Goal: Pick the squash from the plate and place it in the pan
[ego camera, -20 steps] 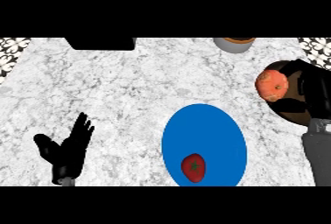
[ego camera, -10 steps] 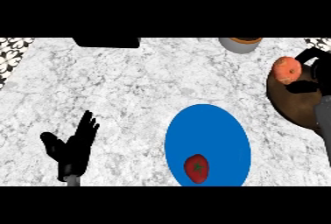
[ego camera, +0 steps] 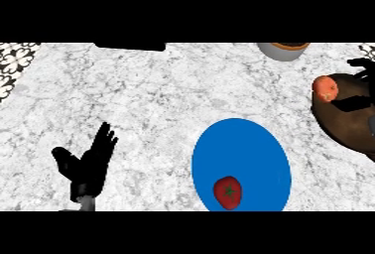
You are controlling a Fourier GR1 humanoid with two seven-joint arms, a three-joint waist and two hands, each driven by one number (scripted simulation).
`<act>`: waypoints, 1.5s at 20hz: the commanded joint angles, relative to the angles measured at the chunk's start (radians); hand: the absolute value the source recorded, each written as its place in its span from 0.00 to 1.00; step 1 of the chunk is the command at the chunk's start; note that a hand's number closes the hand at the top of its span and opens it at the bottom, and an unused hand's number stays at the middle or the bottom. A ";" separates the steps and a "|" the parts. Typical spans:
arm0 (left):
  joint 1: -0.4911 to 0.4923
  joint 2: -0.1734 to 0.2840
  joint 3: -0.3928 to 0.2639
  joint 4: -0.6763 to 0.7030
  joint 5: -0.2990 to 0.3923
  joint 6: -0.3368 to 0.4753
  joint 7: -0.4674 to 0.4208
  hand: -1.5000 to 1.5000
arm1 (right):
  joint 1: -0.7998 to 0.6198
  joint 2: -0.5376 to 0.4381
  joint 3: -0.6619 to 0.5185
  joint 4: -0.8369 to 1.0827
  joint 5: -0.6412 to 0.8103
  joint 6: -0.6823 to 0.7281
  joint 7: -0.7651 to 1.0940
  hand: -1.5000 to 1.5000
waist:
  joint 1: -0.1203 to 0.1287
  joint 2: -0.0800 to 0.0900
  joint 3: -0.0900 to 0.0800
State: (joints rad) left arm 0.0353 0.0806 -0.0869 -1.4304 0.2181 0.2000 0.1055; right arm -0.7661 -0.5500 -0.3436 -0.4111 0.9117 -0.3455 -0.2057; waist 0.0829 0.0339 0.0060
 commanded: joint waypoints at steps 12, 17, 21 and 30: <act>-0.002 -0.006 0.014 -0.003 0.009 0.009 0.014 0.50 | -0.103 -0.033 -0.341 0.156 -0.395 0.275 -0.356 0.00 | -0.019 -0.005 0.002; -0.003 -0.006 0.023 0.004 -0.003 0.026 0.001 0.50 | -0.048 -0.125 -0.427 0.217 -0.494 0.512 -0.418 0.00 | -0.041 -0.011 0.001; -0.003 -0.022 0.016 0.034 -0.012 0.029 -0.017 0.50 | 0.006 -0.202 -0.445 0.241 -0.527 0.727 -0.481 0.00 | -0.051 -0.012 0.000; 0.045 0.024 0.054 0.019 0.029 -0.030 -0.013 0.50 | 0.150 -0.273 -0.422 0.222 -0.543 0.976 -0.599 0.00 | -0.055 -0.022 -0.001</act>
State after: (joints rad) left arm 0.0454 0.0787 -0.0543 -1.4154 0.2187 0.2119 0.0947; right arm -0.6779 -0.7961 -0.7732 -0.1835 0.3759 0.4879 -0.6984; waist 0.0307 0.0154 0.0062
